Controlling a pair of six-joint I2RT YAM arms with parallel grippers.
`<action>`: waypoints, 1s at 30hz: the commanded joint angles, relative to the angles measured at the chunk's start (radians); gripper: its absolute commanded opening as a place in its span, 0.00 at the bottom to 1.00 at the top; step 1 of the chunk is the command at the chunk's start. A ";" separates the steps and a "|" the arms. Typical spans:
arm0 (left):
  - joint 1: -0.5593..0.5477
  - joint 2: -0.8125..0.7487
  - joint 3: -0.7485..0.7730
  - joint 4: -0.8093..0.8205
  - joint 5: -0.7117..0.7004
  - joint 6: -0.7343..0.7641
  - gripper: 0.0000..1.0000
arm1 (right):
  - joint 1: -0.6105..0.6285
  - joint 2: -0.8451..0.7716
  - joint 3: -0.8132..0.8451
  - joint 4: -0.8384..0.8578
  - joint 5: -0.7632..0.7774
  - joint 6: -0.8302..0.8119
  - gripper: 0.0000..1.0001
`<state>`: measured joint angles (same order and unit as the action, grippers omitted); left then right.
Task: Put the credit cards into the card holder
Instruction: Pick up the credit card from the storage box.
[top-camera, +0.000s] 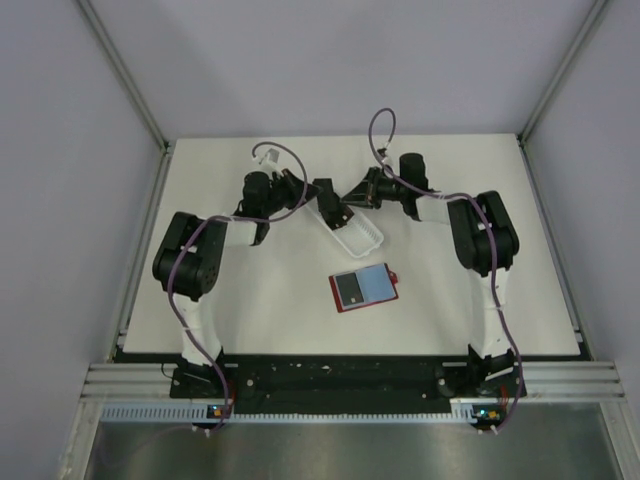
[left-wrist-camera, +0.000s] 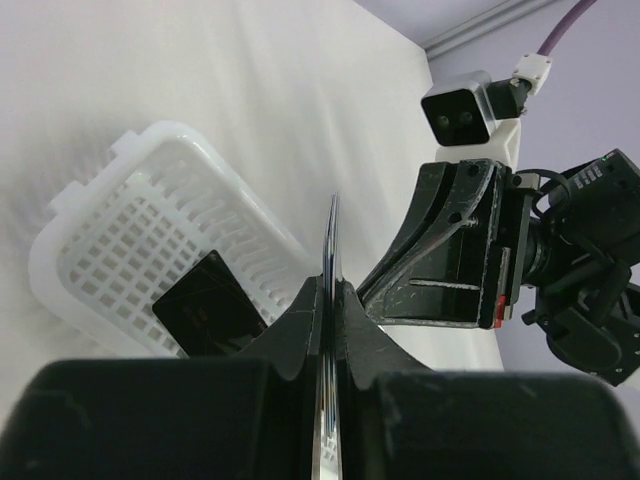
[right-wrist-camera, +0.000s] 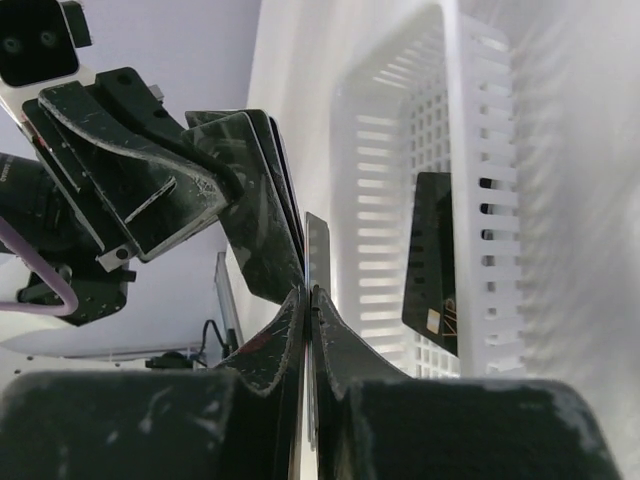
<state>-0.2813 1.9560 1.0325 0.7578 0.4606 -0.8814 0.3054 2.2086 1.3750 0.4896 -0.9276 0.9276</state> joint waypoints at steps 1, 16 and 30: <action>0.007 0.029 0.029 0.067 0.012 0.018 0.00 | 0.001 -0.009 0.065 -0.082 0.022 -0.101 0.02; 0.010 -0.063 -0.009 0.025 0.015 0.022 0.00 | 0.001 -0.119 0.047 -0.207 0.098 -0.205 0.38; 0.010 -0.048 -0.005 0.083 0.096 -0.054 0.00 | 0.011 -0.124 0.015 -0.051 0.019 -0.104 0.50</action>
<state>-0.2760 1.9179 1.0145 0.7544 0.5102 -0.9062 0.3058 2.1124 1.3724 0.4007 -0.8879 0.8307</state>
